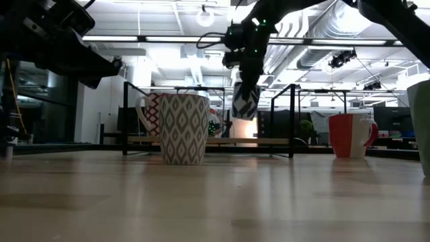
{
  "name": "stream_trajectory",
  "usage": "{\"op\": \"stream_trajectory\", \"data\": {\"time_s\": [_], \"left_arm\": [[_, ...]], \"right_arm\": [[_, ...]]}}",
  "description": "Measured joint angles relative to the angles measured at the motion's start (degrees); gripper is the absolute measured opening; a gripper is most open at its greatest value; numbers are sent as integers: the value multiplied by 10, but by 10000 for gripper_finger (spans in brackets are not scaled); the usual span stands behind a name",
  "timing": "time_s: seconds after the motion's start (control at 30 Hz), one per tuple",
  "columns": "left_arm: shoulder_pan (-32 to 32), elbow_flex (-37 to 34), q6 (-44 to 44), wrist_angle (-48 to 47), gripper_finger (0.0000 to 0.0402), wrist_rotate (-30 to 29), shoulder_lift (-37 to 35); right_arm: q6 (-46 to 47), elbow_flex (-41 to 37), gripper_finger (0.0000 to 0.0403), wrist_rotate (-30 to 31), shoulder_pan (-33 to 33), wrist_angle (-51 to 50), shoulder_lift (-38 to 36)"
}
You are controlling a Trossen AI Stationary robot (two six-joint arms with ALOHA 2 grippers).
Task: Place coffee mugs
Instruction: Put the blue patterned mug on the shelf
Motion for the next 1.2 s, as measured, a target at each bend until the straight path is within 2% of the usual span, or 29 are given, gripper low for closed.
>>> {"op": "stream_trajectory", "data": {"time_s": [0.3,0.53,0.73,0.87,1.2], "left_arm": [[0,0,5,2,49,0,0],[0,0,5,2,49,0,0],[0,0,5,2,49,0,0],[0,0,4,2,49,0,0],[0,0,-1,2,49,0,0]], "right_arm": [[7,0,0,-47,-47,-10,7],[12,-18,0,-62,-49,-8,6],[5,-56,0,-59,-47,4,7],[0,-62,0,-36,-48,20,6],[5,-64,0,-38,-54,-7,7]]}}
